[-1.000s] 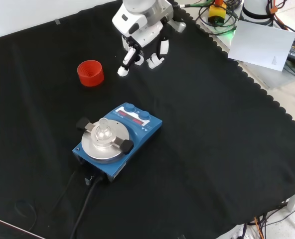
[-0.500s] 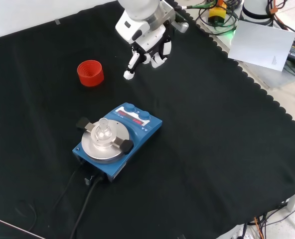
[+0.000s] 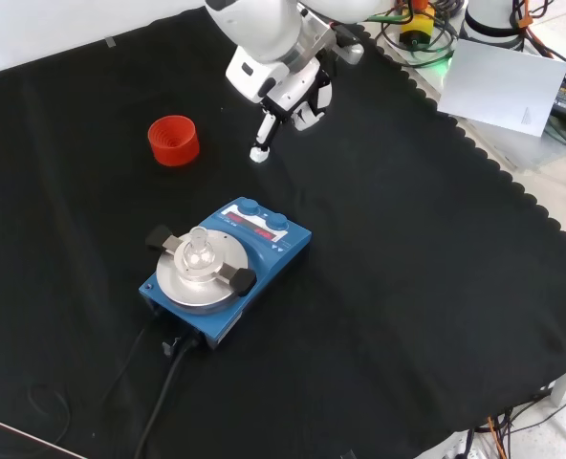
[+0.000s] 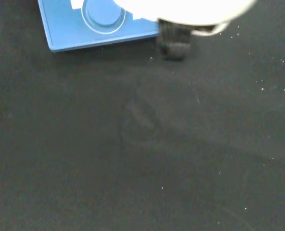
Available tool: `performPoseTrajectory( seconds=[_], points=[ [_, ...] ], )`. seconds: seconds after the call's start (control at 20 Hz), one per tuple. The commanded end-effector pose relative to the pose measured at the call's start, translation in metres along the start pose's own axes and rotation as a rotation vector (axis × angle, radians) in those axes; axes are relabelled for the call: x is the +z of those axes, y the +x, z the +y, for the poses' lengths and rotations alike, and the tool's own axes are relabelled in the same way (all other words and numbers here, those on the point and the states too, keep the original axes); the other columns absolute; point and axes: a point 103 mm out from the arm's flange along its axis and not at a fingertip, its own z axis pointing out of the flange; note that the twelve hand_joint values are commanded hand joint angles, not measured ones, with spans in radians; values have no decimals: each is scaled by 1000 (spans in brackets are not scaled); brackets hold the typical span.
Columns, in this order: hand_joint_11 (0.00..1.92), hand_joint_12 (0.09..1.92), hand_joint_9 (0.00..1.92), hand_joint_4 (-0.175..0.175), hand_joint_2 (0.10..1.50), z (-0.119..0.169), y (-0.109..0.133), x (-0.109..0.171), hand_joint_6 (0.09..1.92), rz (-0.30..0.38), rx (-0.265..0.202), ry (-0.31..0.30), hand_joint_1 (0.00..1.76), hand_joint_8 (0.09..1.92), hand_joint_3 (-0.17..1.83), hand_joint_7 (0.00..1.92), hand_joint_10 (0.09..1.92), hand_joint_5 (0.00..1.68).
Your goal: Turn on the heater.
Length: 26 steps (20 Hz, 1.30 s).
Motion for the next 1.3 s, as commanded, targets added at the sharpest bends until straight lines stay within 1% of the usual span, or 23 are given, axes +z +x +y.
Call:
performPoseTrajectory(
  seconds=[0.05,0.35,0.65,0.85,1.3],
  points=[
    [1651,1444,1782,-15,556,6,8,11,87,-3,-26,52,1444,1789,1126,1582,1625,426],
    [1648,1493,1786,-6,538,12,13,22,87,1,-44,78,1467,1820,1201,1599,1658,401],
    [1648,1502,1786,-3,534,20,13,32,87,2,-56,95,1473,1825,1216,1602,1664,393],
    [1649,1506,1787,-1,531,25,15,40,87,0,-64,119,1474,1828,1224,1605,1667,384],
    [1647,1519,1792,3,521,35,26,48,87,-13,-90,156,1479,1841,1253,1606,1679,360]
  ],
)
